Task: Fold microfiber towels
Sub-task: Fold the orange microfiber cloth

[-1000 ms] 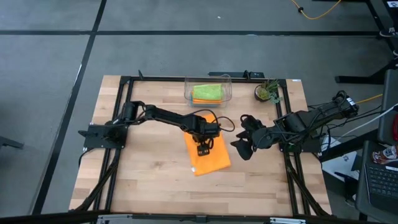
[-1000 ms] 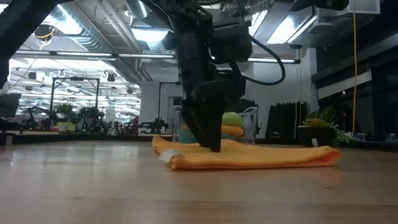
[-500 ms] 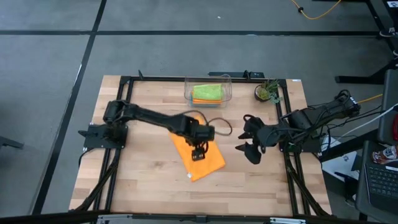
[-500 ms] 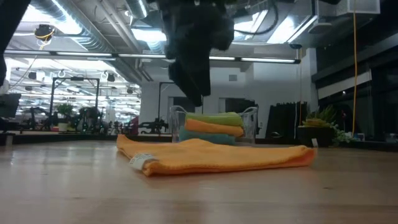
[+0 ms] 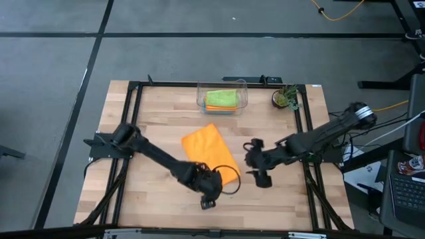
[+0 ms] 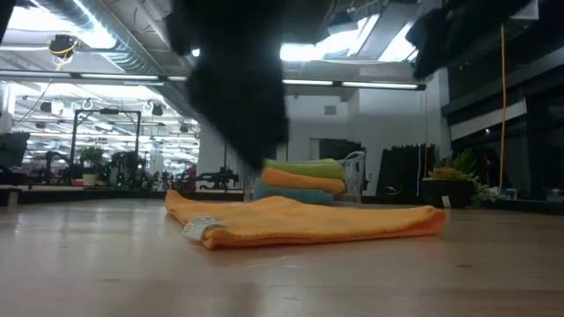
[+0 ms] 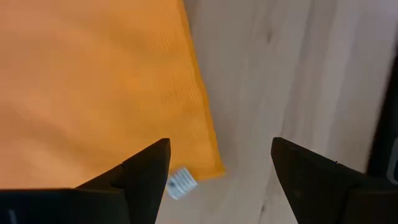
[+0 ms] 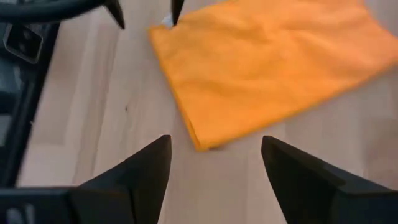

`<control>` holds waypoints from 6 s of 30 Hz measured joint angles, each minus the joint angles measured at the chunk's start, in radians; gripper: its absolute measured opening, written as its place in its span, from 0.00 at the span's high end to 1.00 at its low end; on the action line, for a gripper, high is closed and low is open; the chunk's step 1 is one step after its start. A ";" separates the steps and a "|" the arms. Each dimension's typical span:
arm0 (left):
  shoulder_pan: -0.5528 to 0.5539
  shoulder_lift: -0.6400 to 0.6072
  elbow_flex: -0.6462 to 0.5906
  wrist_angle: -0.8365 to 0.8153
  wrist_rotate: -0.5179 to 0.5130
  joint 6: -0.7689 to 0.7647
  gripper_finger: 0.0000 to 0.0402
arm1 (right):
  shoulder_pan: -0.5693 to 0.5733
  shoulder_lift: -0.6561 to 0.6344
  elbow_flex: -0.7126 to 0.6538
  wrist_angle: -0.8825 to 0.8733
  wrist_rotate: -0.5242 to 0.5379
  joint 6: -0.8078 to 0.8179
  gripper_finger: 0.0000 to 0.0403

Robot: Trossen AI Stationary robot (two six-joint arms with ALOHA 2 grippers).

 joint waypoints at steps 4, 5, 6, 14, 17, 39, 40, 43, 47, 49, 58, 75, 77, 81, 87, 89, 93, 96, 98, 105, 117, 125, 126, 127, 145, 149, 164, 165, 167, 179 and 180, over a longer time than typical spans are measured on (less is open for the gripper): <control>-0.030 0.061 0.000 0.000 0.006 -0.101 0.32 | 0.000 0.082 -0.072 0.161 -0.025 -0.074 0.38; -0.036 0.077 0.000 0.001 0.005 -0.114 0.32 | 0.000 0.104 -0.086 0.194 -0.028 -0.086 0.38; -0.040 0.094 0.000 0.007 0.005 -0.124 0.32 | 0.000 0.127 -0.100 0.233 -0.032 -0.101 0.38; -0.054 0.127 0.005 0.013 -0.057 -0.171 0.32 | 0.000 0.334 -0.137 0.352 -0.037 -0.157 0.38; -0.050 0.127 0.003 0.011 -0.074 -0.170 0.32 | 0.000 0.397 -0.137 0.374 -0.041 -0.158 0.38; -0.066 0.152 -0.060 0.036 -0.186 -0.168 0.64 | 0.000 0.466 -0.133 0.397 -0.008 -0.035 0.72; -0.069 0.152 -0.060 0.040 -0.192 -0.168 0.67 | -0.001 0.466 -0.133 0.397 -0.005 -0.020 0.76; -0.077 0.153 -0.060 0.049 -0.194 -0.169 0.76 | -0.002 0.466 -0.134 0.395 0.008 0.006 0.88; -0.090 0.155 -0.061 0.065 -0.199 -0.176 0.91 | -0.002 0.466 -0.135 0.392 0.010 0.018 0.98; -0.098 0.155 -0.061 0.067 -0.198 -0.183 0.97 | -0.002 0.466 -0.135 0.390 0.009 0.052 0.97; -0.123 0.150 0.021 0.041 -0.101 -0.240 1.00 | -0.002 0.400 -0.142 0.356 -0.135 0.166 0.99; -0.131 0.149 0.394 -0.185 -0.033 -0.053 1.00 | 0.088 0.062 -0.140 0.350 -0.342 0.380 1.00; -0.120 0.149 0.398 -0.259 -0.038 -0.049 1.00 | 0.073 0.071 -0.140 0.344 -0.306 0.369 1.00; -0.100 0.149 0.399 -0.373 -0.043 -0.037 1.00 | 0.026 0.108 -0.139 0.345 -0.254 0.342 1.00; -0.067 0.149 0.392 -0.394 -0.045 -0.011 1.00 | -0.051 0.193 -0.138 0.350 -0.242 0.296 1.00; -0.057 0.148 0.372 -0.388 -0.046 -0.009 1.00 | -0.069 0.224 -0.138 0.352 -0.239 0.289 1.00; -0.039 0.148 0.333 -0.387 -0.045 -0.016 1.00 | -0.097 0.267 -0.138 0.365 -0.239 0.288 0.99; -0.032 0.148 0.308 -0.390 -0.044 -0.016 1.00 | -0.113 0.279 -0.137 0.374 -0.229 0.289 0.98; -0.030 0.148 0.296 -0.386 -0.044 -0.017 1.00 | -0.118 0.280 -0.137 0.374 -0.189 0.294 0.98; -0.031 0.148 0.276 -0.400 -0.083 -0.043 0.95 | -0.137 0.279 -0.137 0.392 -0.119 0.262 0.95; -0.011 0.148 0.276 -0.526 -0.160 -0.172 0.64 | -0.198 0.278 -0.137 0.418 -0.062 0.190 0.65; -0.015 0.127 0.286 -0.558 -0.155 -0.141 0.61 | -0.266 0.217 -0.061 0.354 -0.172 0.188 0.57; -0.016 0.123 0.290 -0.563 -0.155 -0.141 0.61 | -0.269 0.204 -0.051 0.345 -0.177 0.185 0.57; -0.016 0.117 0.292 -0.562 -0.155 -0.140 0.61 | -0.273 0.186 -0.042 0.335 -0.177 0.182 0.57; -0.062 -0.146 0.294 -0.737 -0.248 -0.170 0.61 | -0.284 -0.225 0.033 0.328 -0.191 0.046 0.62; -0.058 -0.147 0.293 -0.723 -0.264 -0.119 0.61 | -0.282 -0.229 0.033 0.326 -0.322 -0.158 0.62; -0.060 -0.156 0.293 -0.710 -0.265 -0.088 0.61 | -0.057 -0.004 0.033 0.313 -0.371 -0.067 0.62; -0.058 -0.156 0.293 -0.711 -0.266 -0.088 0.62 | -0.039 0.030 0.032 0.312 -0.351 -0.056 0.62; -0.051 -0.156 0.293 -0.710 -0.265 -0.089 0.62 | -0.009 0.105 0.031 0.319 -0.291 -0.038 0.62; -0.043 -0.201 0.342 -0.793 -0.188 -0.141 0.63 | 0.014 0.437 0.031 0.450 -0.021 0.191 0.62; -0.045 -0.215 0.347 -0.792 -0.193 -0.142 0.63 | 0.010 0.453 0.031 0.467 -0.021 0.192 0.62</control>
